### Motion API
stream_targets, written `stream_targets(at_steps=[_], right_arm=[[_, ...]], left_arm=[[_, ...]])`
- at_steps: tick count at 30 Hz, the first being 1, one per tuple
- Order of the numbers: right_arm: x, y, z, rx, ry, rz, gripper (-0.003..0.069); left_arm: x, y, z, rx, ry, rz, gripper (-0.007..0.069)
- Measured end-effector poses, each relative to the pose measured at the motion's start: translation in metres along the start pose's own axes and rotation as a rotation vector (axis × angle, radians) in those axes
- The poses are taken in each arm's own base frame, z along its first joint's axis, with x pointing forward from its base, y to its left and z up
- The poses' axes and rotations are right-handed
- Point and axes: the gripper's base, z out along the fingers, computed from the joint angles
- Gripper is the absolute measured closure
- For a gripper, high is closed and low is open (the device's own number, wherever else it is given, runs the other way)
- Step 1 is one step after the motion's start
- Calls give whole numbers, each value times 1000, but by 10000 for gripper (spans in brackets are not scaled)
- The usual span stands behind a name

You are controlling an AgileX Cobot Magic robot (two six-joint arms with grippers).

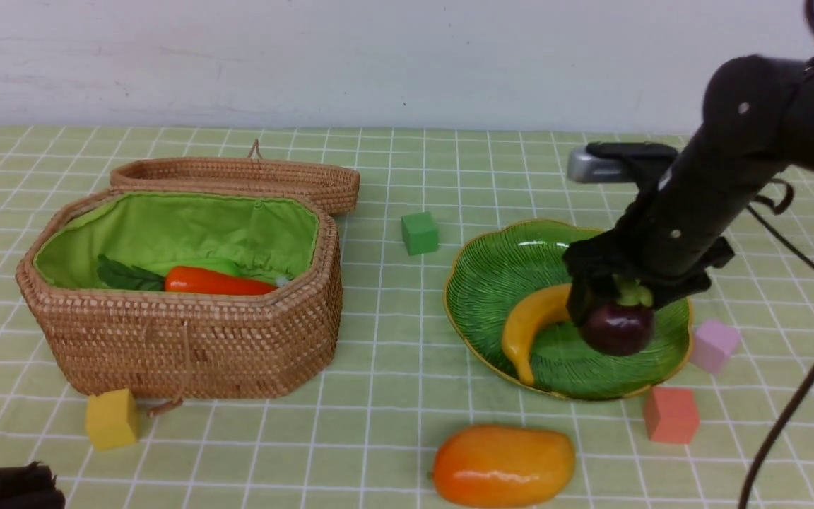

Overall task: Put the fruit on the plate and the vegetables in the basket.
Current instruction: Use the right arm to grab a mangosteen and put it into the right plate, then use the right arm to grab a mango and put it into the right plate

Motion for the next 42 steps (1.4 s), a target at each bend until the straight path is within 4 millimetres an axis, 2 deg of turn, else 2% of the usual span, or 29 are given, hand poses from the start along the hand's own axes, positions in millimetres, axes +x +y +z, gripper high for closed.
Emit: stream_targets(at_steps=[3, 8, 13, 15, 18, 20, 23, 25, 28, 29, 30, 31, 32, 33, 34, 35, 37, 41, 42], right_arm=[[-4, -3, 8, 30, -25, -18, 95], [-4, -6, 8, 64, -30, -42, -14], [-4, -6, 5, 69, -36, -38, -20], [-3, -5, -3, 68, -32, -41, -7], [-1, 1, -22, 45, -18, -56, 48], [1, 4, -29, 28, -8, -78, 76], [16, 18, -54, -66, 52, -202, 201], [26, 30, -62, -107, 55, -261, 252], [55, 59, -69, -152, 80, -445, 307], [74, 75, -70, -162, 103, -589, 315], [74, 75, -70, -163, 102, -603, 316], [90, 89, -69, -160, 107, -772, 316], [99, 97, -67, -155, 97, -892, 314], [102, 100, -66, -155, 94, -921, 314], [111, 112, -60, -142, 70, -1097, 294], [113, 117, -57, -136, 53, -1161, 281], [115, 127, -47, -134, 20, -1237, 231], [113, 138, -30, -133, -2, -1267, 119], [112, 139, -20, -130, 12, -1273, 54]], left_arm=[[0, 0, 0, 0, 4, 1, 574], [1, 0, 0, 1, 11, 1, 574], [1, 0, 0, 1, 13, 1, 574], [1, 0, 0, 1, 15, 1, 574], [2, 0, 0, 2, 17, 1, 574], [2, 0, 0, 2, 18, 1, 574], [2, 0, 0, 2, 18, 1, 574], [2, 0, 0, 2, 18, 3, 574], [2, 0, 0, 2, 20, 5, 574], [2, 0, 0, 2, 21, 6, 574], [2, 0, 0, 2, 22, 7, 574], [2, 0, 0, 2, 22, 14, 574], [2, 0, 0, 2, 22, 20, 574], [2, 0, 0, 2, 23, 23, 574], [2, 0, 0, 3, 24, 40, 574], [2, 0, 0, 3, 26, 50, 574], [3, 0, 0, 3, 28, 63, 572], [3, 0, 0, 4, 35, 70, 569], [3, 0, 0, 5, 37, 72, 568]])
